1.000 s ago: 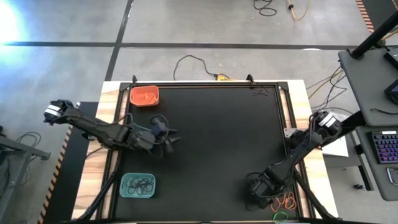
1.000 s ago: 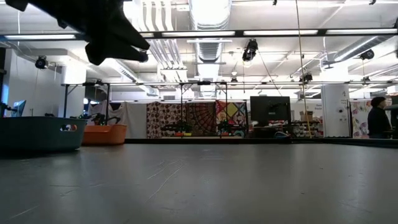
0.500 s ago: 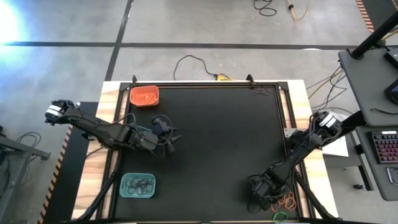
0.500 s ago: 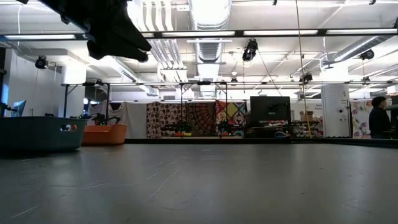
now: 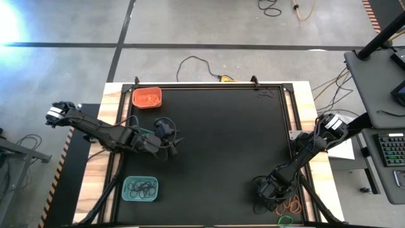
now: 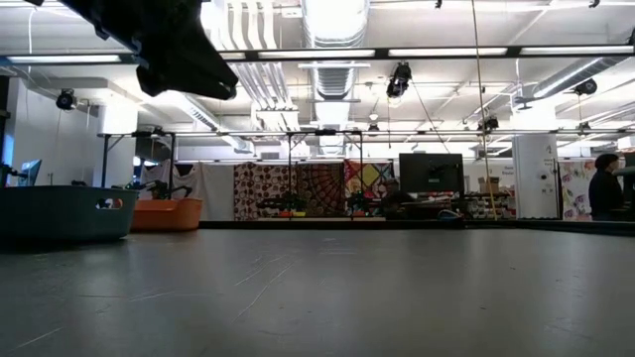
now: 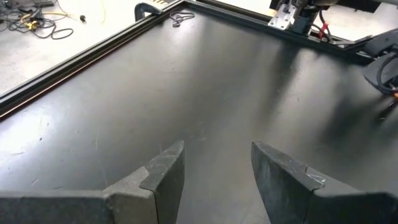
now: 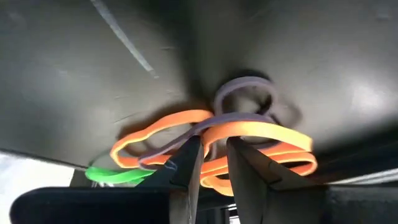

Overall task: Sort rubber bands into baskets
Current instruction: Put the orange rubber band into the orange bin

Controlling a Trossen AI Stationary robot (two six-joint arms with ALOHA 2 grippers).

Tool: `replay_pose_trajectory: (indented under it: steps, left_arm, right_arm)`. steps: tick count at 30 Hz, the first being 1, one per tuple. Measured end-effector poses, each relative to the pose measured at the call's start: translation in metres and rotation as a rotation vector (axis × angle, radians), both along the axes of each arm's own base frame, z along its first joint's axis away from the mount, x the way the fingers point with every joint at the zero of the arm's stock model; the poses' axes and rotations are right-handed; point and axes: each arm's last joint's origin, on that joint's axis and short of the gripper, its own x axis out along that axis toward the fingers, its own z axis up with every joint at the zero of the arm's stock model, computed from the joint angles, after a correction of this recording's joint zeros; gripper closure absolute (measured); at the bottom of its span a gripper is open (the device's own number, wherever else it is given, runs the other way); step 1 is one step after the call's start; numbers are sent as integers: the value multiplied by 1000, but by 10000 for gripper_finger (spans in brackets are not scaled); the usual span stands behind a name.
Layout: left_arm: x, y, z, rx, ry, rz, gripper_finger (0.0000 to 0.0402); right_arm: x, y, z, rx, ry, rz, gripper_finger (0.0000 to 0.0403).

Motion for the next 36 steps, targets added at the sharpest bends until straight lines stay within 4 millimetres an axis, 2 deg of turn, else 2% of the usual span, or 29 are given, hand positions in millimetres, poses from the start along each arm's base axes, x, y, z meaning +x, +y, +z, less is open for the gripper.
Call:
replay_pose_trajectory:
  steps: [4, 11, 15, 22, 26, 31, 33, 36]
  left_arm:
    - [0, 0, 1, -1, -4, 0, 233]
    - [-4, 1, 3, 4, 13, 0, 233]
    - [-9, 3, 4, 15, 29, 2, 233]
    - [-20, 8, 10, 62, 29, 60, 233]
    - [-28, 10, 14, 69, 54, 17, 233]
    - [-41, 13, 16, 71, 105, -7, 233]
    - [-46, 15, 17, 50, 105, 2, 233]
    - [-51, 15, 19, -4, 107, -39, 233]
  right_arm:
    - [2, 2, -3, 42, -37, -16, 335]
    - [4, 5, -9, 112, 11, 9, 347]
    - [9, 7, -5, 139, -17, 28, 386]
    - [23, 5, 8, 160, -68, 55, 394]
    - [44, -4, 27, 149, -103, 64, 394]
    - [84, -33, 50, 37, -292, 76, 394]
    - [104, -47, 53, -14, -387, 93, 394]
    - [132, -68, 46, -53, -442, 127, 394]
